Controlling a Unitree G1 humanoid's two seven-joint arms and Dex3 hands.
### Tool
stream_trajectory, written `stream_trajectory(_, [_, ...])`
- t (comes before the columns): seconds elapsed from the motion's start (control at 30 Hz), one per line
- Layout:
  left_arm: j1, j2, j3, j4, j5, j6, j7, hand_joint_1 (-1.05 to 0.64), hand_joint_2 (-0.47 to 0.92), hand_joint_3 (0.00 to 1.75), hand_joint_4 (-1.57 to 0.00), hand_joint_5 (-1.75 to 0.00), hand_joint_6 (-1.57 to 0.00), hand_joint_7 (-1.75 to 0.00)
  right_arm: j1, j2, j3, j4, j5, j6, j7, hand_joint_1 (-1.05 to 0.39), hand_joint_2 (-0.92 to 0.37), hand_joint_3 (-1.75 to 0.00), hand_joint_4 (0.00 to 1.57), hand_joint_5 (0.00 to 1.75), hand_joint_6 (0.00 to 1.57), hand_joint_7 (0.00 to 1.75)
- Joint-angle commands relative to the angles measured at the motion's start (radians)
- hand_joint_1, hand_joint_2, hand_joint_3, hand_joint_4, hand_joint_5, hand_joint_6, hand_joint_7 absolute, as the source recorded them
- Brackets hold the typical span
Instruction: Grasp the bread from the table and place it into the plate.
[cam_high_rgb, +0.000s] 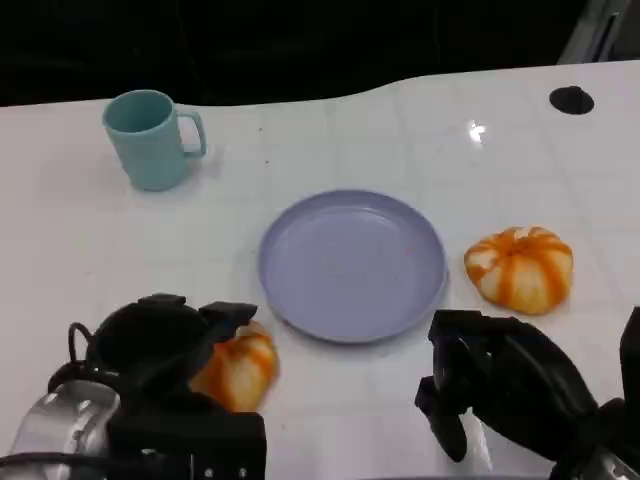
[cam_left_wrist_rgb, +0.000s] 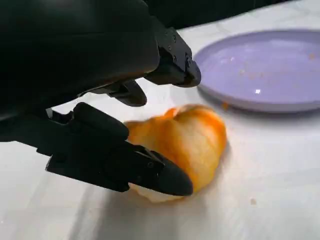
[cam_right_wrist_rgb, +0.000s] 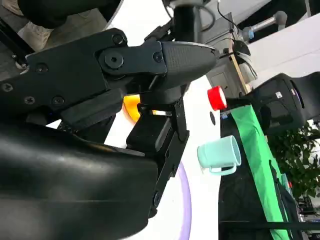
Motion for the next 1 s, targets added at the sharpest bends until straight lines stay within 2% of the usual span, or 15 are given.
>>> stream_trajectory(0.03, [-0.031,0.007,-0.039,0.092,0.011,0.027,0.035,-0.75,0.92,0.06,-0.31,-0.33,-0.32,0.00,0.009,-0.015,-0.007,-0.015,-0.001,0.010,0.001,-0.92,-0.92,-0.37,1.27,1.63,1.11,1.53])
stream_trajectory(0.23, [-0.066,0.010,-0.082,0.201,-0.002,0.031,0.074,-0.74,0.92,0.07,-0.32,-0.31,-0.32,0.00,0.010,-0.013,-0.009,-0.020,0.007,0.021,0.002,-0.93,-0.92,-0.36,1.27,1.64,1.11,1.53])
stream_trajectory(0.37, [-0.081,0.015,-0.092,0.250,-0.028,0.016,0.088,-0.67,0.92,0.08,-0.35,-0.30,-0.36,-0.02,0.008,-0.011,-0.009,-0.017,0.007,0.018,0.004,-0.93,-0.92,-0.36,1.28,1.64,1.11,1.54])
stream_trajectory(0.4, [-0.085,0.013,-0.085,0.280,-0.046,-0.012,0.130,-0.58,0.92,0.07,-0.41,-0.33,-0.43,-0.05,0.008,-0.012,-0.008,-0.017,0.004,0.015,0.004,-0.94,-0.92,-0.36,1.28,1.64,1.11,1.54])
stream_trajectory(0.43, [-0.089,0.012,-0.080,0.307,-0.062,-0.037,0.168,-0.40,0.92,0.12,-0.65,-0.64,-0.71,-0.11,0.007,-0.012,-0.008,-0.015,0.003,0.012,0.004,-0.94,-0.92,-0.36,1.28,1.64,1.11,1.54])
stream_trajectory(0.5, [-0.100,0.013,-0.074,0.363,-0.088,-0.093,0.250,-0.25,0.92,0.24,-0.85,-0.91,-1.04,-0.14,0.006,-0.011,-0.008,-0.013,0.002,0.008,0.005,-0.94,-0.92,-0.36,1.27,1.64,1.11,1.53])
stream_trajectory(0.53, [-0.107,0.015,-0.075,0.387,-0.094,-0.115,0.288,-0.22,0.91,0.35,-0.91,-1.08,-1.17,-0.20,0.007,-0.011,-0.008,-0.012,0.002,0.006,0.005,-0.94,-0.92,-0.36,1.27,1.64,1.11,1.53])
stream_trajectory(0.57, [-0.113,0.019,-0.077,0.408,-0.093,-0.136,0.330,-0.21,0.89,0.45,-0.90,-1.30,-1.18,-0.37,0.007,-0.011,-0.009,-0.012,0.002,0.006,0.006,-0.94,-0.92,-0.36,1.27,1.64,1.11,1.53])
stream_trajectory(0.6, [-0.118,0.022,-0.080,0.425,-0.089,-0.153,0.368,-0.21,0.89,0.51,-0.87,-1.56,-0.98,-0.99,0.007,-0.011,-0.010,-0.012,0.002,0.006,0.006,-0.94,-0.92,-0.36,1.28,1.64,1.11,1.53])
stream_trajectory(0.63, [-0.123,0.024,-0.083,0.438,-0.084,-0.167,0.403,-0.21,0.89,0.53,-0.86,-1.65,-0.84,-1.34,0.007,-0.011,-0.010,-0.011,0.002,0.005,0.005,-0.94,-0.92,-0.36,1.28,1.64,1.11,1.53])
stream_trajectory(0.67, [-0.125,0.028,-0.083,0.438,-0.080,-0.172,0.422,-0.21,0.89,0.54,-0.85,-1.70,-0.76,-1.54,0.007,-0.011,-0.010,-0.013,0.002,0.008,0.003,-0.93,-0.92,-0.36,1.28,1.64,1.12,1.53])
stream_trajectory(0.73, [-0.128,0.036,-0.089,0.431,-0.066,-0.171,0.454,-0.22,0.89,0.56,-0.82,-1.74,-0.67,-1.70,0.006,-0.013,-0.010,-0.014,0.000,0.010,0.002,-0.93,-0.92,-0.37,1.27,1.64,1.12,1.54])
stream_trajectory(0.77, [-0.129,0.041,-0.094,0.423,-0.054,-0.166,0.467,-0.23,0.89,0.56,-0.82,-1.74,-0.66,-1.72,0.006,-0.013,-0.011,-0.015,0.000,0.011,0.001,-0.93,-0.92,-0.37,1.27,1.64,1.12,1.55])
stream_trajectory(0.87, [-0.123,0.052,-0.100,0.397,-0.034,-0.156,0.497,-0.25,0.85,0.58,-0.81,-1.75,-0.68,-1.65,0.007,-0.013,-0.012,-0.016,0.002,0.012,0.001,-0.93,-0.92,-0.38,1.27,1.64,1.11,1.56])
stream_trajectory(1.0, [-0.105,0.071,-0.100,0.340,0.004,-0.142,0.541,-0.24,0.81,0.59,-0.81,-1.75,-0.67,-1.69,0.006,-0.016,-0.013,-0.013,0.000,0.005,0.005,-0.93,-0.92,-0.38,1.27,1.65,1.10,1.56])
